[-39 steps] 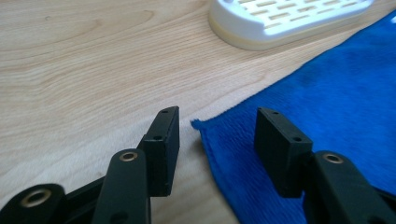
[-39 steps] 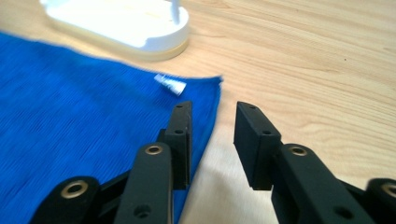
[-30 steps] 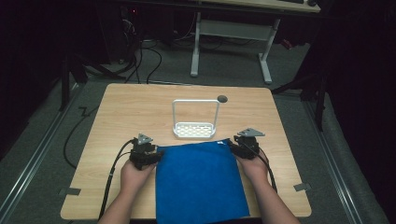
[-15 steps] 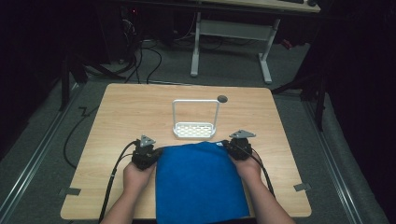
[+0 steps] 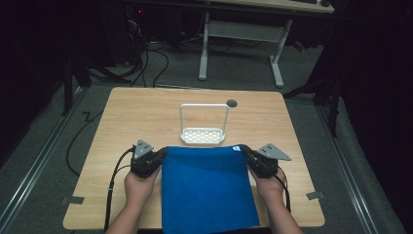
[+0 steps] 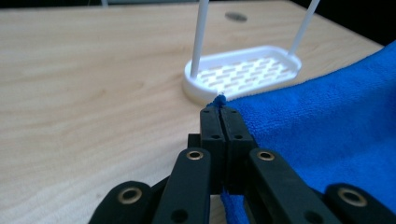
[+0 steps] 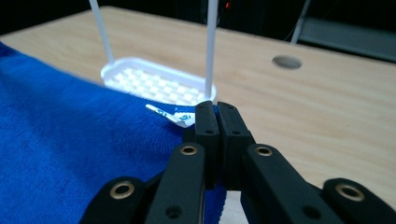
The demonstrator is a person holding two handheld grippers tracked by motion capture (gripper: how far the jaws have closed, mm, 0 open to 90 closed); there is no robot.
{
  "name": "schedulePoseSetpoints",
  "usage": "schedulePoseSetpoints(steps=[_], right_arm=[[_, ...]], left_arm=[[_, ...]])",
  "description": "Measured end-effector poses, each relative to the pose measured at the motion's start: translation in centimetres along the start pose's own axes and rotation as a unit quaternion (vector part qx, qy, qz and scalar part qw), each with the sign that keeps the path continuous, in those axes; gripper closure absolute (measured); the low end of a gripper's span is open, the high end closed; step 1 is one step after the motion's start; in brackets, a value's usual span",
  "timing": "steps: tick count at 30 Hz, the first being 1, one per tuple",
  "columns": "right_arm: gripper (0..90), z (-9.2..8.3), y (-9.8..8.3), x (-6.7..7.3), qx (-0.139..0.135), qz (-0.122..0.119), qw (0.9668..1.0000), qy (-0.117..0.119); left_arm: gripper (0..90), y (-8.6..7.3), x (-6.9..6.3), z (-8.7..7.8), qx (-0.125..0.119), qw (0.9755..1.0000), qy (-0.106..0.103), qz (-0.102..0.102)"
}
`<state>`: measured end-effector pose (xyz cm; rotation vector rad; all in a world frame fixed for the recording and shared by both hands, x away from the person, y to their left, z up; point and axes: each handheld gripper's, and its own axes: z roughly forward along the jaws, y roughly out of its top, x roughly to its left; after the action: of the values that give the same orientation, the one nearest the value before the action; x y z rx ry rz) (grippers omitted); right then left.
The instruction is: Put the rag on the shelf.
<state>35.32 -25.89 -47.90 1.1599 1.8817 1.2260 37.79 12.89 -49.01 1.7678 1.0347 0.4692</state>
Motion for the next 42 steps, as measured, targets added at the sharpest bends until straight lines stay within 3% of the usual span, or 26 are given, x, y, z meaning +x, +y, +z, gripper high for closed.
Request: schedulePoseSetpoints(steps=[3,6,9,12,15,17,18,21,32,33,42], right_arm=[[88.5,-0.8,0.6,-0.1,-0.021,0.001,0.9997,-0.008],[88.6,-1.0,0.9,-0.1,-0.031,0.001,0.9995,-0.01],[88.6,-1.5,1.5,-0.1,-0.051,0.004,0.9987,-0.005],[88.6,-1.7,1.9,-0.1,-0.056,0.0,0.9984,-0.006],[88.6,-2.3,3.0,-0.4,-0.077,0.003,0.997,-0.006],[88.6,-2.5,3.7,-0.4,-0.085,0.003,0.9964,-0.008],[88.6,-2.5,3.7,-0.4,-0.085,0.003,0.9964,-0.008],[88.7,-3.1,5.4,-0.3,-0.106,-0.003,0.9943,-0.013],[88.7,-3.8,9.2,-0.6,-0.146,-0.01,0.9888,-0.027],[88.7,-3.9,9.9,-0.6,-0.153,-0.008,0.9877,-0.03],[88.7,-4.0,12.4,-0.5,-0.174,-0.017,0.984,-0.035]], left_arm=[[89.4,0.6,-0.4,-0.7,-0.031,0.9995,-0.005,0.004],[89.4,0.8,-0.5,-0.9,-0.044,0.999,-0.003,0.01],[89.4,1.7,-0.7,-1.5,-0.08,0.9967,0.003,0.015],[89.4,2.2,-0.7,-1.8,-0.093,0.9955,0.002,0.015],[89.5,3.4,-0.8,-2.4,-0.112,0.9934,0.003,0.024],[89.4,4.8,-1.0,-3.1,-0.133,0.9906,0.004,0.031],[89.5,4.8,-1.0,-3.1,-0.133,0.9906,0.004,0.031],[89.5,6.3,-1.1,-3.7,-0.158,0.9867,0.007,0.04],[89.6,8.8,-1.1,-4.0,-0.194,0.9801,0.008,0.04],[89.6,9.3,-1.1,-4.1,-0.2,0.9787,0.01,0.043],[89.6,11.3,-0.7,-4.5,-0.223,0.9735,0.017,0.048]])
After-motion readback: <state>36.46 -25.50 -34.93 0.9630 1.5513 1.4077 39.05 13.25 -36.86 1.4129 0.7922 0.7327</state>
